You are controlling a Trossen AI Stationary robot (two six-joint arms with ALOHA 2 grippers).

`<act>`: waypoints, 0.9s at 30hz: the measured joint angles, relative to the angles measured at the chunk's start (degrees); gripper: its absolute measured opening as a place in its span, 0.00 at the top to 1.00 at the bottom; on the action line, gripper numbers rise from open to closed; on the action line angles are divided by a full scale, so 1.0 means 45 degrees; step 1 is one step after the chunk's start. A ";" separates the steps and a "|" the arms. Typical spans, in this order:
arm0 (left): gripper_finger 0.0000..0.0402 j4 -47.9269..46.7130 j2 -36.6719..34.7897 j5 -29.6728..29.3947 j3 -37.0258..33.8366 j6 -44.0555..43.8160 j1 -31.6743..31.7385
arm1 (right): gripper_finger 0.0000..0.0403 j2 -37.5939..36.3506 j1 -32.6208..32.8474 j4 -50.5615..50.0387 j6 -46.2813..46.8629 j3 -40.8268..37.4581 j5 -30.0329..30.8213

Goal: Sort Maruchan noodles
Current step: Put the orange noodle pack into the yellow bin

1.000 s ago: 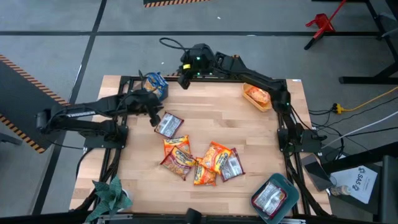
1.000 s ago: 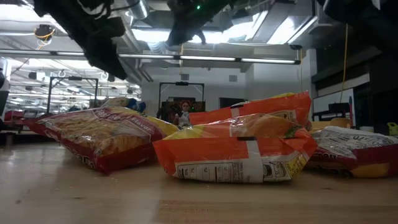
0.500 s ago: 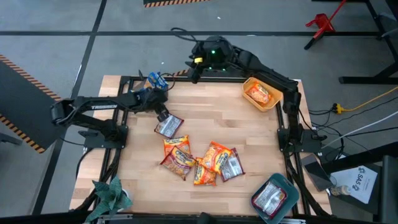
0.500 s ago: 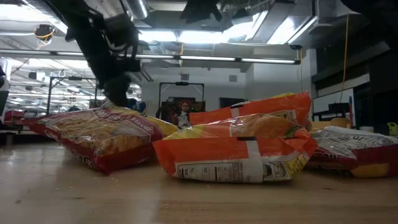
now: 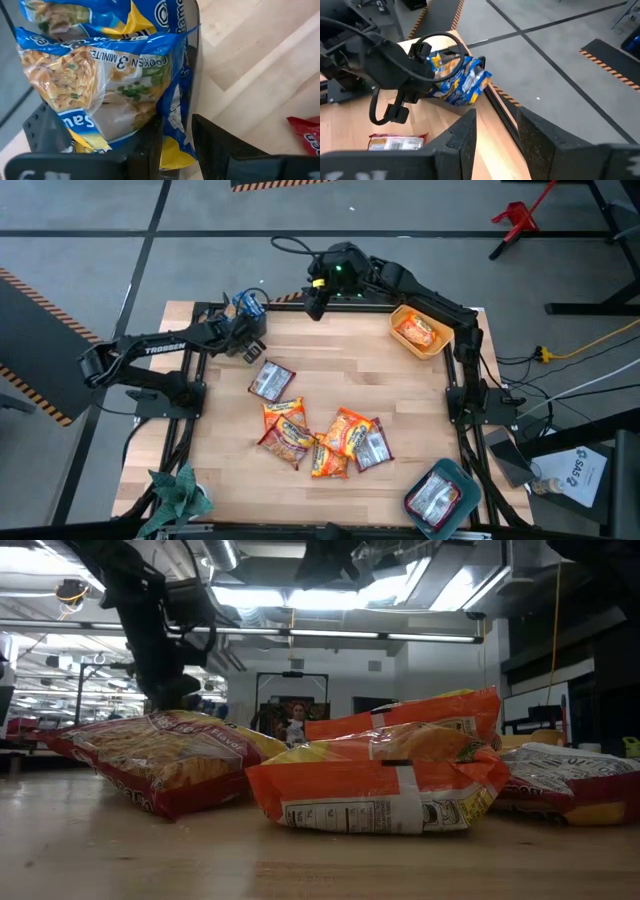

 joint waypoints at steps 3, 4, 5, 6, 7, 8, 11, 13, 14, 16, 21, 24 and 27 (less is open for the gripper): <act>0.75 0.0039 0.0067 -0.0015 -0.0180 -0.0002 0.0040 | 0.68 0.0000 0.0000 -0.0124 0.0000 0.0000 -0.0006; 0.75 0.0029 0.0107 0.0059 -0.0179 0.0112 0.0105 | 0.68 0.0000 0.0000 -0.0192 0.0000 0.0000 -0.0050; 0.75 -0.0042 0.0102 0.0136 -0.0151 0.0113 0.0133 | 0.68 0.0000 0.0000 -0.0282 -0.0005 0.0000 -0.0118; 0.75 -0.0218 0.0097 0.0197 -0.0046 0.0007 0.0128 | 0.68 0.0000 0.0000 -0.0349 -0.0009 0.0000 -0.0198; 0.75 -0.0454 0.0080 0.0299 0.0126 -0.0173 0.0088 | 0.68 0.0000 0.0000 -0.0403 -0.0023 0.0000 -0.0337; 0.75 -0.0715 -0.0025 0.0403 0.0364 -0.0308 0.0035 | 0.68 0.0000 0.0000 -0.0457 -0.0027 0.0000 -0.0464; 0.75 -0.1260 -0.0460 0.0035 0.1324 -0.0375 -0.0148 | 0.68 0.0005 0.0000 -0.0626 -0.0045 0.0000 -0.0574; 0.75 -0.1481 -0.0617 -0.0967 0.1627 0.0234 -0.0160 | 0.68 0.0005 0.0000 -0.0677 -0.0114 0.0000 -0.0578; 0.75 -0.1587 -0.0611 -0.1183 0.1677 0.0596 -0.0028 | 0.68 0.0005 0.0000 -0.0693 -0.0122 0.0000 -0.0578; 0.75 -0.2024 -0.0609 -0.0807 0.1874 0.0672 0.0273 | 0.68 0.0010 0.0000 -0.0709 -0.0126 0.0000 -0.0638; 0.75 -0.2138 -0.1306 -0.0103 0.2614 0.0539 0.0384 | 0.68 0.0010 0.0000 -0.1023 -0.0159 0.0000 -0.0786; 0.75 -0.2298 -0.1449 -0.0261 0.2803 0.0639 0.0890 | 0.68 0.0010 0.0000 -0.1191 -0.0254 0.0000 -0.0782; 0.75 -0.2266 -0.1817 0.2062 0.2822 0.0267 0.1386 | 0.68 0.0010 0.0000 -0.1348 -0.0277 0.0000 -0.0784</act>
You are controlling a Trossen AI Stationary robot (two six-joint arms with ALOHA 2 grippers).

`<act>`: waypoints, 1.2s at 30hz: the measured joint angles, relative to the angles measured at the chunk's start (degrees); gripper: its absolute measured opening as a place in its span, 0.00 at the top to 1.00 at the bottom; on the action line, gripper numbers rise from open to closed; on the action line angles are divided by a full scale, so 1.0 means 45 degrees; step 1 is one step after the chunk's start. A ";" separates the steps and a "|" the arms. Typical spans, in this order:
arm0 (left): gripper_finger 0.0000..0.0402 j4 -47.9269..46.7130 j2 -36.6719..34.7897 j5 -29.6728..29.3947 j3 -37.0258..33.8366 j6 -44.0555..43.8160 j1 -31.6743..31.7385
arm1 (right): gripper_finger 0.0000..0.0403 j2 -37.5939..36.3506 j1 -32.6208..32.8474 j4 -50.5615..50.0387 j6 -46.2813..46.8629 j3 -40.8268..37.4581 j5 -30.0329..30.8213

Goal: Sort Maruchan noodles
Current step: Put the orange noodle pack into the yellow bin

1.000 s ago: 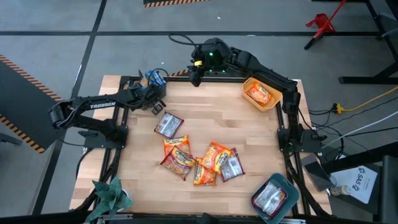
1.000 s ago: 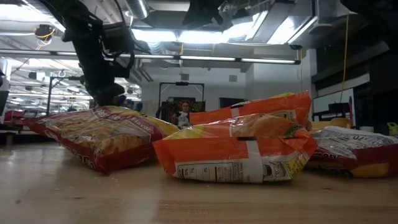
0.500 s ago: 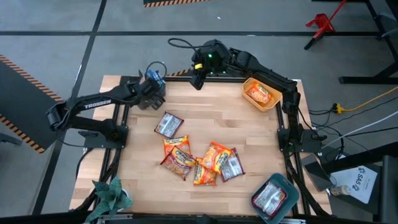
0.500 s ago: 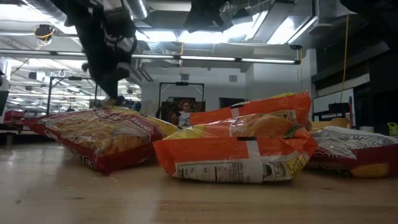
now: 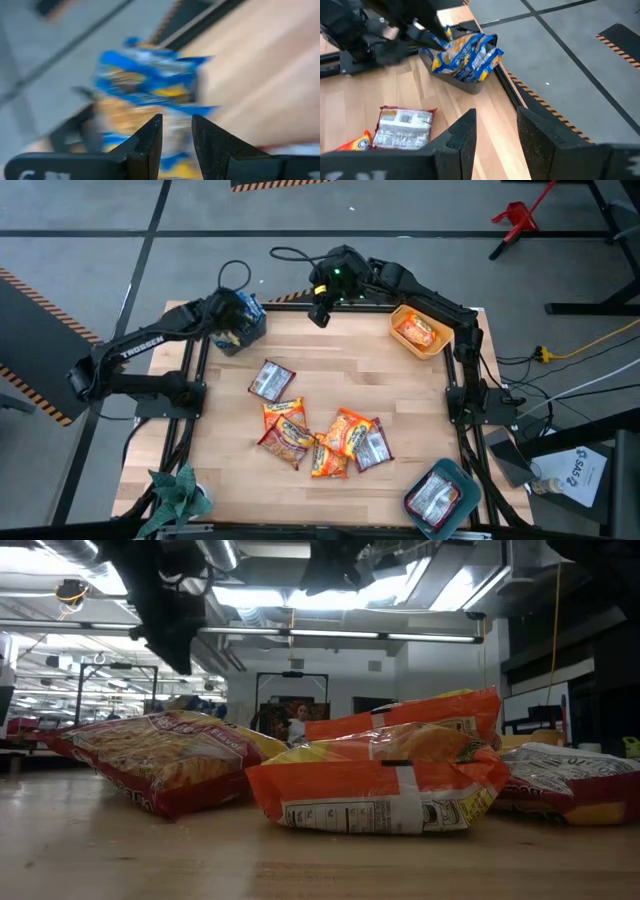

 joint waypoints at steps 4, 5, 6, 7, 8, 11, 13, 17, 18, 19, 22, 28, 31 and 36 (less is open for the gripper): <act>0.75 0.0087 -0.0243 0.2811 0.0024 -0.0491 0.0034 | 0.68 -0.0037 -0.0088 -0.0910 -0.0101 0.0005 -0.0025; 0.75 0.0112 -0.0245 0.3332 0.0024 -0.0752 -0.0114 | 0.68 -0.0049 -0.0111 -0.1416 -0.0083 0.0017 -0.0004; 0.75 0.0266 -0.0257 0.3867 0.0024 -0.0958 -0.0334 | 0.68 -0.0063 -0.0188 -0.2196 0.0005 0.0019 -0.0005; 0.75 0.0533 -0.0257 0.4392 0.0024 -0.1208 -0.0605 | 0.68 -0.0063 -0.0251 -0.3084 0.0143 0.0019 -0.0068; 0.75 0.0890 -0.0257 0.4765 0.0024 -0.1420 -0.0920 | 0.68 -0.0063 -0.0284 -0.3936 0.0263 0.0008 -0.0167; 0.75 0.2479 -0.0257 0.5109 0.0024 -0.1933 -0.2130 | 0.68 -0.0132 -0.0340 -0.5967 0.0419 -0.0363 0.0110; 0.75 0.3608 -0.0158 0.4892 0.0024 -0.2261 -0.2963 | 0.68 -0.0509 -0.0340 -0.6872 0.0605 -0.0940 0.0808; 0.75 0.5435 0.0176 0.4495 0.0019 -0.2648 -0.4116 | 0.68 -0.2599 -0.0624 -0.6848 0.1395 -0.3164 0.1993; 0.75 0.5775 0.0271 0.4472 0.0029 -0.2756 -0.4281 | 0.68 -0.3267 -0.0773 -0.6551 0.1783 -0.3943 0.2123; 0.75 0.5697 0.0291 0.4387 0.0024 -0.2823 -0.4435 | 0.68 -0.3912 -0.0877 -0.6272 0.2248 -0.4838 0.2222; 0.75 0.5419 0.0517 0.4501 0.0014 -0.2631 -0.4797 | 0.68 -0.6007 -0.0945 -0.4628 0.3885 -0.7924 0.2057; 0.75 0.5042 0.1115 0.6735 0.0005 -0.1214 -0.5930 | 0.68 -0.8915 0.0948 0.0958 0.5071 -1.4063 -0.0290; 0.75 0.5120 0.1676 0.6616 0.0007 -0.0457 -0.6652 | 0.68 -0.9246 0.2604 0.3364 0.4815 -1.6057 -0.1282; 0.75 0.6491 0.3211 0.6399 0.0005 -0.0627 -0.7162 | 0.68 -0.8785 0.5522 0.5587 0.3648 -1.7965 -0.1125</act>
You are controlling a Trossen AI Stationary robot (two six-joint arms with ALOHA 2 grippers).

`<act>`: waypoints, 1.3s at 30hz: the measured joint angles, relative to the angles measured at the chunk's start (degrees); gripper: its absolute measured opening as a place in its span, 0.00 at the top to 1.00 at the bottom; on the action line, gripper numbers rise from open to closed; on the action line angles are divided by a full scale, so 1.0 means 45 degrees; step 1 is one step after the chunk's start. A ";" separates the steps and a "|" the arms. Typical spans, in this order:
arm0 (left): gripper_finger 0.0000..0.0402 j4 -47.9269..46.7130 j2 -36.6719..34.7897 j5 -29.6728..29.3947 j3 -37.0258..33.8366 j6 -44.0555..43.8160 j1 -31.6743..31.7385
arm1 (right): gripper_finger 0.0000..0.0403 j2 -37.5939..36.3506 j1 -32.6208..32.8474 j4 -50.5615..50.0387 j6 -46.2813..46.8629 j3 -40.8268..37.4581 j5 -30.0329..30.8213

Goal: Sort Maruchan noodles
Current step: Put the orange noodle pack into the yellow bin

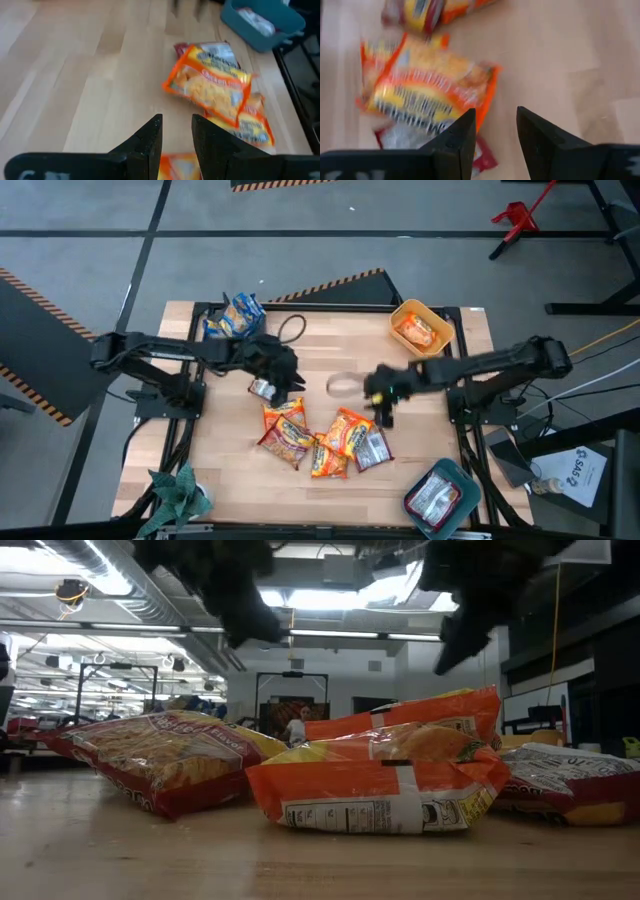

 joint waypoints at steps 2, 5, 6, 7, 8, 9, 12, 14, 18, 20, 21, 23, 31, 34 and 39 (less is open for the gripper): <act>0.75 0.1145 0.0675 0.0166 0.0000 -0.0183 -0.0135 | 0.68 0.0251 0.0957 0.0043 -0.0388 -0.0143 0.0699; 0.75 0.2996 0.1622 0.0815 0.0015 -0.0332 -0.0359 | 0.68 0.0502 0.2158 0.0259 -0.1396 -0.0133 0.1641; 0.75 0.3407 0.1936 0.0999 0.0024 -0.0485 -0.0424 | 0.68 0.0563 0.2566 0.0507 -0.1668 -0.0133 0.1957; 0.75 0.3638 0.2215 0.1280 0.0011 -0.0617 -0.0479 | 0.68 0.0590 0.2945 0.0693 -0.1901 -0.0133 0.2219; 0.75 0.4035 0.2518 0.1550 -0.0005 -0.0810 -0.0528 | 0.68 0.0584 0.3284 0.0805 -0.2229 -0.0133 0.2462; 0.75 0.4429 0.2821 0.1690 0.0003 -0.0945 -0.0579 | 0.68 0.0577 0.3635 0.0988 -0.2599 -0.0133 0.2696; 0.75 0.5325 0.3465 0.1970 -0.0010 -0.1264 -0.0765 | 0.68 0.0579 0.4589 0.1106 -0.3650 -0.0118 0.3642; 0.75 0.5891 0.3852 0.1992 0.0011 -0.1374 -0.0883 | 0.68 0.0601 0.5012 0.1096 -0.4242 -0.0117 0.3974; 0.75 0.6887 0.4536 0.2289 0.0008 -0.1661 -0.1053 | 0.68 0.1012 0.5169 0.1270 -0.4377 -0.0113 0.3665; 0.75 0.7123 0.4784 0.2304 0.0010 -0.1810 -0.1117 | 0.68 0.1304 0.5158 0.1441 -0.4373 -0.0113 0.3455; 0.75 0.7152 0.4894 0.2311 0.0010 -0.1857 -0.1143 | 0.68 0.1477 0.5156 0.1549 -0.4369 -0.0113 0.3482; 0.75 0.7143 0.5032 0.2302 -0.0003 -0.1871 -0.1227 | 0.68 0.1822 0.5149 0.1784 -0.4384 -0.0113 0.3729; 0.75 0.7375 0.5440 0.2254 0.0000 -0.1792 -0.1492 | 0.68 0.2848 0.5149 0.1773 -0.5369 -0.0113 0.3674; 0.75 0.7416 0.5463 0.2051 0.0000 -0.1613 -0.1484 | 0.68 0.3058 0.5043 0.1774 -0.5268 -0.0113 0.3058; 0.75 0.7486 0.5479 0.2006 0.0000 -0.1529 -0.1483 | 0.67 0.3102 0.5056 0.1886 -0.5299 -0.0113 0.2724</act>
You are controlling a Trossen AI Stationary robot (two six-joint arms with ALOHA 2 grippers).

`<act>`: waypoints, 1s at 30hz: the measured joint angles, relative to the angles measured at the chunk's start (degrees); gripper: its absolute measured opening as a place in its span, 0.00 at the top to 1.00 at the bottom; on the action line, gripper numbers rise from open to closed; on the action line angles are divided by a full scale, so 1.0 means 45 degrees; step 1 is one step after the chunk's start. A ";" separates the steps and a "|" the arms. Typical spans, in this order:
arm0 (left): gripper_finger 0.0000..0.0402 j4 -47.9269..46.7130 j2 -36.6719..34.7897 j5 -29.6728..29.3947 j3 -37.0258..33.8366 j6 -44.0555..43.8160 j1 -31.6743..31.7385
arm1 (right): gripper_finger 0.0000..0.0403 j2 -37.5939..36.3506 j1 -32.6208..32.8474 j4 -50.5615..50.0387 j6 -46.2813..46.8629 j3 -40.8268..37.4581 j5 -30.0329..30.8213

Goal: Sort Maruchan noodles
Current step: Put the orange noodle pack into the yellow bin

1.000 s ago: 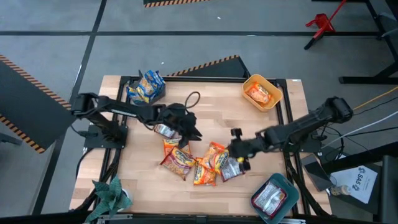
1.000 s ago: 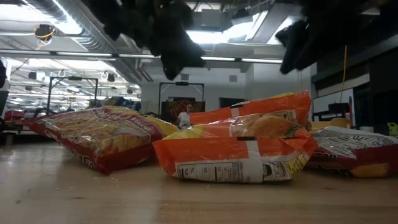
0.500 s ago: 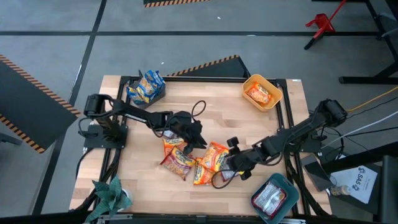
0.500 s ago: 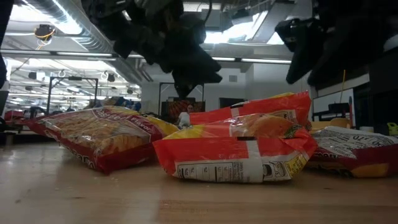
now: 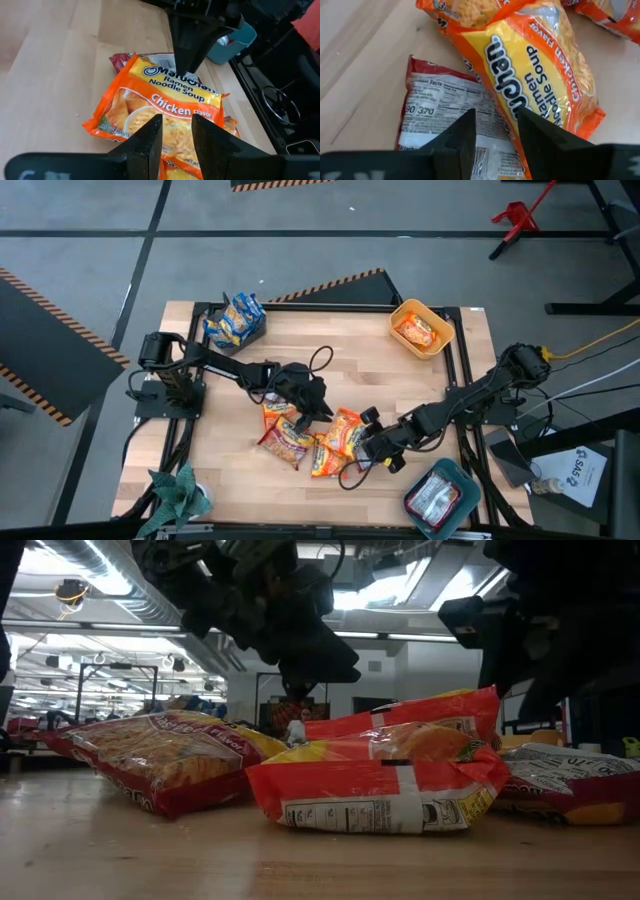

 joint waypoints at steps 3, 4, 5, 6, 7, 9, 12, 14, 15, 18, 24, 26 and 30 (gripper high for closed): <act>0.75 -0.0004 0.0000 -0.0006 0.0000 0.0128 0.0000 | 0.62 0.0000 0.0000 -0.0032 0.0010 0.0062 0.0083; 0.75 -0.0009 0.0000 -0.0036 0.0000 0.0210 0.0000 | 0.59 0.0000 0.0000 -0.0005 0.0014 0.0092 0.0079; 0.75 -0.0009 0.0000 -0.0044 0.0000 0.0249 0.0001 | 0.57 0.0000 0.0000 0.0038 0.0019 0.0097 0.0124; 0.75 -0.0009 0.0000 -0.0048 0.0000 0.0253 0.0010 | 0.53 0.0000 0.0000 0.0014 0.0025 0.0097 0.0365; 0.75 -0.0004 0.0000 -0.0046 0.0000 0.0253 0.0015 | 0.50 0.0000 0.0005 -0.0025 0.0028 0.0097 0.0679; 0.75 -0.0009 0.0000 -0.0053 0.0000 0.0266 0.0015 | 0.44 0.0000 0.0005 -0.0011 -0.0009 0.0097 0.1077; 0.75 -0.0009 0.0000 -0.0134 0.0000 0.0306 0.0015 | 0.38 0.0162 -0.0025 0.0203 -0.0064 0.0100 0.1330; 0.75 -0.0009 0.0000 -0.0141 0.0000 0.0311 0.0015 | 0.37 0.0453 -0.0097 0.0389 -0.0088 0.0102 0.1259; 0.75 -0.0010 0.0000 -0.0146 0.0000 0.0342 0.0015 | 0.36 0.0650 -0.0098 0.0540 -0.0092 0.0102 0.1093; 0.75 -0.0042 0.0000 -0.0146 0.0000 0.0362 0.0015 | 0.36 0.1225 -0.0083 0.1022 -0.0098 0.0102 0.1077; 0.75 -0.0051 0.0000 -0.0141 0.0000 0.0588 0.0015 | 0.38 0.1501 -0.0097 0.1642 -0.0106 0.0097 0.2610; 0.75 -0.0058 0.0000 -0.0131 0.0000 0.0593 0.0015 | 0.40 0.1496 -0.0203 0.1739 -0.0103 0.0097 0.2857; 0.75 -0.0067 0.0000 -0.0131 0.0000 0.0593 0.0015 | 0.43 0.1730 -0.0586 0.1926 -0.0017 0.0097 0.2201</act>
